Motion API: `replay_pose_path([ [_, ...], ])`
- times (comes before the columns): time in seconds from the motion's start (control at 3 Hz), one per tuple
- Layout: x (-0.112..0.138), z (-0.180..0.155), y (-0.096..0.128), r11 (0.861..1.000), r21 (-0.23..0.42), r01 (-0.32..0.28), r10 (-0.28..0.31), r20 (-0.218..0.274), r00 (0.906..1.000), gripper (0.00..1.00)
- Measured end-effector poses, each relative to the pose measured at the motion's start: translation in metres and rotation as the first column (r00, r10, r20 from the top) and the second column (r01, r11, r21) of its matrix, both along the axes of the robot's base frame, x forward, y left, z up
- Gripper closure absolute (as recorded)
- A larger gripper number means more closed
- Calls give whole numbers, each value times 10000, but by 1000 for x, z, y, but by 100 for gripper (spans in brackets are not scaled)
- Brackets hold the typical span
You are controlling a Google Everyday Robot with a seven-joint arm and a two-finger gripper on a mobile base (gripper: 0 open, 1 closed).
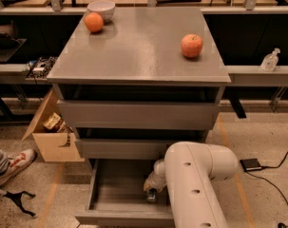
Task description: Pick redbull can from bottom drawer and place on counter
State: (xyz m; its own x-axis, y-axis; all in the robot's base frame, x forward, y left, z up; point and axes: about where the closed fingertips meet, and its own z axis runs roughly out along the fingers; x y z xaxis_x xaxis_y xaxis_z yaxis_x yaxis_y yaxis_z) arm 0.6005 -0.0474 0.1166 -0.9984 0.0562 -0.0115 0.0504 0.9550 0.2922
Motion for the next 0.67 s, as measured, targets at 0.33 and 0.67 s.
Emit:
replay_pose_path([
  [0.33, -3, 29, -2, 9994, 227, -250, 242, 342, 9991, 100],
  [0.67, -13, 105, -15, 9926, 945, -761, 641, 1241, 9902, 100],
])
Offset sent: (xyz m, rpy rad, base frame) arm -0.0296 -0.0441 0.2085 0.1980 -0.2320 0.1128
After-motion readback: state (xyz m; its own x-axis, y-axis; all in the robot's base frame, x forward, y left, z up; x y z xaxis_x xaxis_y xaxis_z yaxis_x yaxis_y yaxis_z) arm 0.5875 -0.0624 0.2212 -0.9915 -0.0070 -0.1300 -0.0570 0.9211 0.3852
